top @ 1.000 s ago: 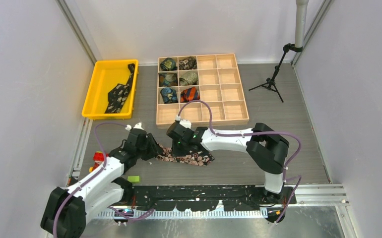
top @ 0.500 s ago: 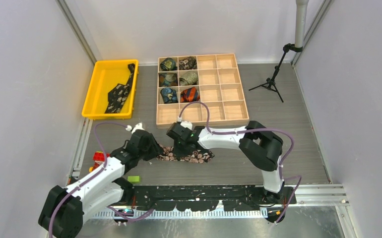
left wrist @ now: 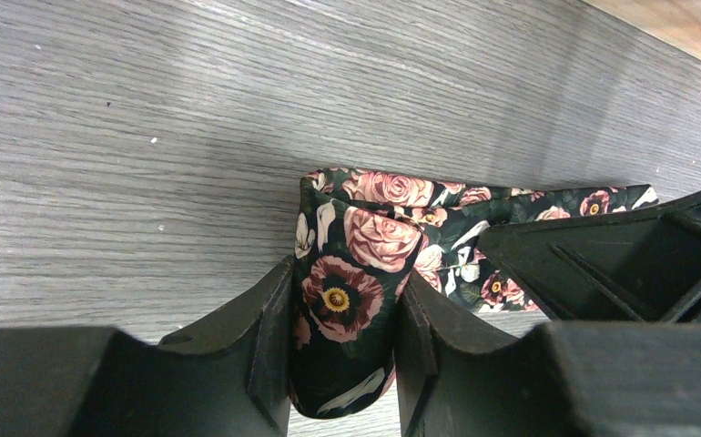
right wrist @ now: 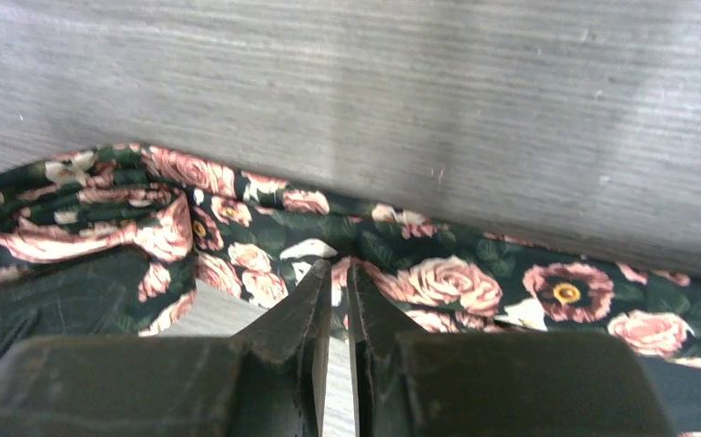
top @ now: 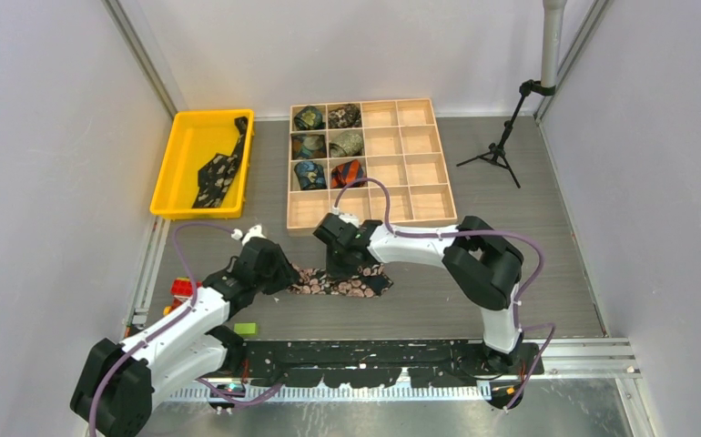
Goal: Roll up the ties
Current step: Roll the tie at the center of the board.
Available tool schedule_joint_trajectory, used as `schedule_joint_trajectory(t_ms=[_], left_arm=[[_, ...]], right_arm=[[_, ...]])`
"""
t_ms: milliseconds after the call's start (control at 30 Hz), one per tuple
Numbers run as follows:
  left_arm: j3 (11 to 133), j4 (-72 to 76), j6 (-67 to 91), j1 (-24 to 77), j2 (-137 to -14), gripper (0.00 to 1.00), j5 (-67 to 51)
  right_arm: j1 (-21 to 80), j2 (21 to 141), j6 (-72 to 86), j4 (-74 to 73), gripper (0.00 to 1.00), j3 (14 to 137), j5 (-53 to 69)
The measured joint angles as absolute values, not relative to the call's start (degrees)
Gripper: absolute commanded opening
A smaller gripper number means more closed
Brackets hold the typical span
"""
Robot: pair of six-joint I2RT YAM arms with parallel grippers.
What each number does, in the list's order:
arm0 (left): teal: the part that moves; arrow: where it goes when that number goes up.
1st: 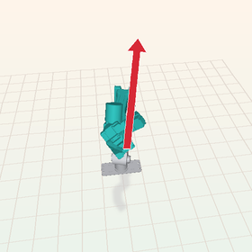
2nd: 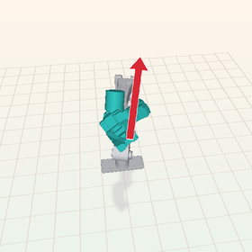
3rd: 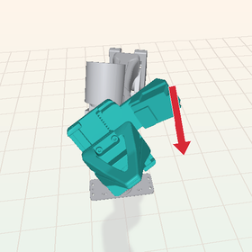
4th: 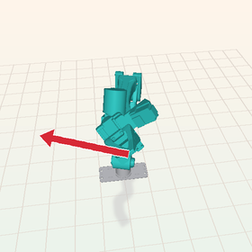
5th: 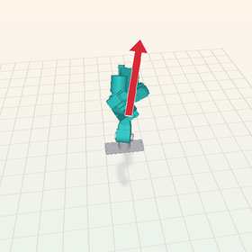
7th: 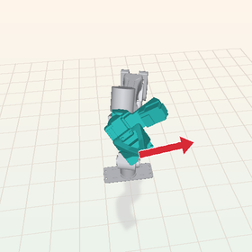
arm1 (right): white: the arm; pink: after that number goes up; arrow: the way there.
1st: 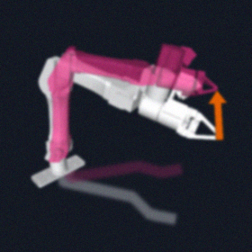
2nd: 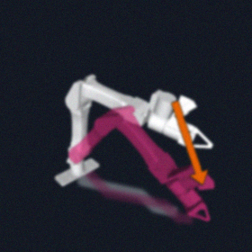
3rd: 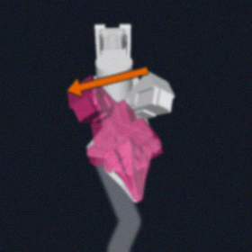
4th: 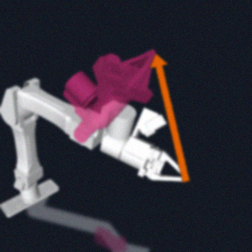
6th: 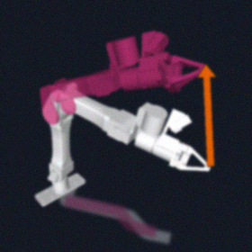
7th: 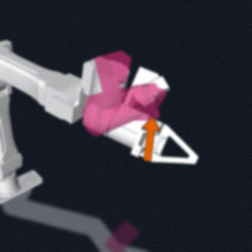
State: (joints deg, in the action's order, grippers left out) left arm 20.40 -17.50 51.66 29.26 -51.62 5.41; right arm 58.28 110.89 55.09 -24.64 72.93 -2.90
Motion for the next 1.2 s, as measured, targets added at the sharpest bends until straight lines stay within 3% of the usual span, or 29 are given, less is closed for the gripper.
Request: schedule_joint_trajectory(t_ms=[433,633,1200], left_arm=[[20.7,-18.0,49.7,29.3,-51.2,0.28,6.2],[20.7,-19.2,49.1,29.3,-50.1,0.28,7.0],[20.9,-20.8,48.4,29.3,-49.5,0.26,8.4]], right_arm=[[59.3,99.3,56.6,-25.7,0.17,66.4,-2.2],[59.6,101.3,59.8,-24.8,0.17,59.8,-2.1],[56.0,102.9,58.0,-22.7,0.17,61.3,-1.8]])
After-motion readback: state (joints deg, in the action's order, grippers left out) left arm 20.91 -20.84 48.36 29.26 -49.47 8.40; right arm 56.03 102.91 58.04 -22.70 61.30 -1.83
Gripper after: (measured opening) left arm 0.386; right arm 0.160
